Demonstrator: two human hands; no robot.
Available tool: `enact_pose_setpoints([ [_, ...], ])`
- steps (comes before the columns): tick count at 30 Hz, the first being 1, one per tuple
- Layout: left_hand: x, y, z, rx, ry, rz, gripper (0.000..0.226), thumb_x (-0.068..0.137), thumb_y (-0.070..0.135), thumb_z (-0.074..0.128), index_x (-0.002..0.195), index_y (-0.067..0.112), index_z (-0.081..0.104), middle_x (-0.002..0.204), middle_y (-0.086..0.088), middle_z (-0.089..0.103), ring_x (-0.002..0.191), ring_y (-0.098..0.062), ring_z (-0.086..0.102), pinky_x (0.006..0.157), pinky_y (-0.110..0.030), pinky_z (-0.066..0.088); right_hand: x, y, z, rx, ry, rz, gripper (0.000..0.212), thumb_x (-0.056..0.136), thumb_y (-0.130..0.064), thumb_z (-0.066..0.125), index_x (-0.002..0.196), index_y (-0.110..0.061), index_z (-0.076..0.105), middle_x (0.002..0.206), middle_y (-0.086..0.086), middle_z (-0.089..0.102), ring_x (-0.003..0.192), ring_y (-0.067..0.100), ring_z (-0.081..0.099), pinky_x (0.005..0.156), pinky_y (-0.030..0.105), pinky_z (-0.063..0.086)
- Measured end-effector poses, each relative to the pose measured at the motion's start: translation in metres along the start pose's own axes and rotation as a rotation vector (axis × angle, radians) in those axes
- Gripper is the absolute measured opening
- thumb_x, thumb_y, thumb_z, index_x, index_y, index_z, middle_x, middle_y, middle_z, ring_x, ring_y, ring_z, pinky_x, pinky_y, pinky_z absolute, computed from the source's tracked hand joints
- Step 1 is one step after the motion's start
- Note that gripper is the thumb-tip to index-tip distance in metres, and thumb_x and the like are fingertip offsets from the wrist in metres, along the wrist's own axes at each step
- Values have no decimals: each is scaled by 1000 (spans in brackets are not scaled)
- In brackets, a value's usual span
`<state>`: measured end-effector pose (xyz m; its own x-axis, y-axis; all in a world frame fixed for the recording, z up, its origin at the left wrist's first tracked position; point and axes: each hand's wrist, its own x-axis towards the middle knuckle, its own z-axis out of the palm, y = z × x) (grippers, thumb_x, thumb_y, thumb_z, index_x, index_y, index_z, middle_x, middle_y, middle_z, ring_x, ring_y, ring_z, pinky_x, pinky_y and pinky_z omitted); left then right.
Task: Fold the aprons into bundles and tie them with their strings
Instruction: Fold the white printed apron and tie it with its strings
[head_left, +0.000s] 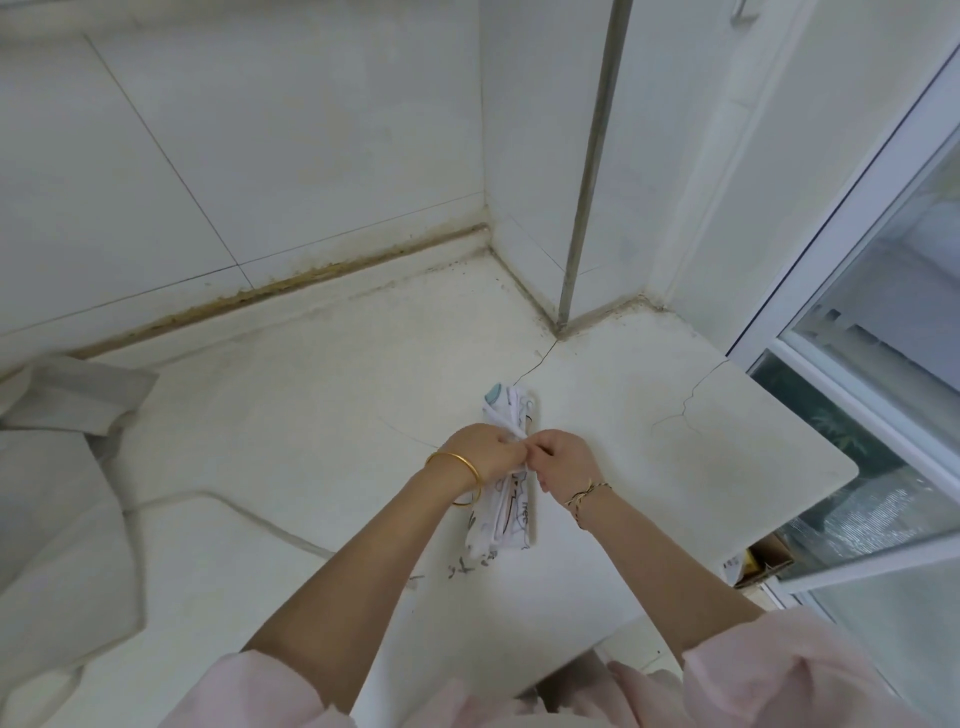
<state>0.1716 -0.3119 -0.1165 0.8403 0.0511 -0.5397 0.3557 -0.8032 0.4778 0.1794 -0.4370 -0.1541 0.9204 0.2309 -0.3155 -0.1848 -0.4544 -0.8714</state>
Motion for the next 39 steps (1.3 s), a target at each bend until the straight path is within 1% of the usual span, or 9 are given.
enact_pose_setpoints([
  [6, -10, 3, -13, 251, -186, 15, 27, 96, 33, 42, 75, 16, 47, 73, -5, 61, 57, -15, 53, 56, -22, 41, -1, 2, 2, 17, -25, 16, 28, 94, -18, 53, 68, -12, 58, 51, -1, 43, 40, 5, 38, 42, 13, 34],
  [9, -13, 2, -17, 303, -81, 33, 6, 92, 19, 47, 95, 15, 51, 82, -4, 60, 73, -19, 55, 60, -24, 42, 0, 5, 0, 22, -39, 49, 30, 95, -17, 52, 65, -15, 54, 54, 1, 44, 41, 8, 38, 42, 14, 35],
  [11, -11, -2, -19, 241, -7, 46, 19, 89, 8, 45, 106, 10, 52, 96, -8, 62, 83, -22, 58, 68, -28, 45, 0, 7, -3, 21, -51, 69, 30, 95, -17, 52, 65, -15, 54, 56, 2, 44, 45, 11, 38, 45, 19, 36],
  [18, -5, -14, -28, 342, -77, 80, 30, 90, 29, 50, 62, 19, 43, 66, 3, 44, 64, -15, 42, 54, -23, 31, -1, 12, -9, 73, -75, 93, 17, 93, -14, 54, 78, -10, 59, 62, 0, 50, 49, 12, 41, 48, 19, 40],
  [23, -4, -21, -37, -70, -136, 46, 35, 94, 23, 48, 60, 14, 50, 65, -2, 53, 63, -15, 48, 62, -23, 38, -4, 18, -17, 438, -106, 188, 9, 92, -2, 54, 83, -5, 53, 67, 10, 57, 47, 13, 45, 45, 23, 42],
  [27, -1, -32, -39, -62, -203, -104, 32, 91, 15, 49, 59, 12, 54, 56, 2, 56, 60, -11, 51, 59, -20, 43, -4, 23, -26, 7, -41, 179, 17, 92, -3, 52, 77, -12, 53, 67, 7, 57, 50, 13, 45, 45, 21, 40],
  [31, -9, -27, -31, -563, -64, 149, 25, 81, 18, 59, 57, 12, 59, 78, -6, 65, 76, -16, 60, 79, -27, 51, -5, 18, -21, -88, -26, 154, 11, 93, -6, 48, 84, -11, 53, 71, 7, 58, 49, 12, 45, 35, 13, 34],
  [34, -10, -13, -15, -816, -104, 279, 17, 89, 7, 56, 77, 6, 68, 87, -8, 69, 87, -17, 64, 91, -29, 50, -6, 16, -18, -109, -83, 165, 14, 91, -8, 46, 80, -13, 54, 74, 6, 57, 49, 13, 45, 37, 14, 35],
  [39, 9, -9, 8, -338, 18, 300, 21, 83, 5, 61, 98, 19, 65, 89, 6, 60, 81, -9, 56, 71, -11, 45, 0, 18, -34, -457, -186, 173, 14, 86, -15, 56, 72, -14, 58, 77, 7, 65, 55, 15, 49, 48, 21, 40],
])
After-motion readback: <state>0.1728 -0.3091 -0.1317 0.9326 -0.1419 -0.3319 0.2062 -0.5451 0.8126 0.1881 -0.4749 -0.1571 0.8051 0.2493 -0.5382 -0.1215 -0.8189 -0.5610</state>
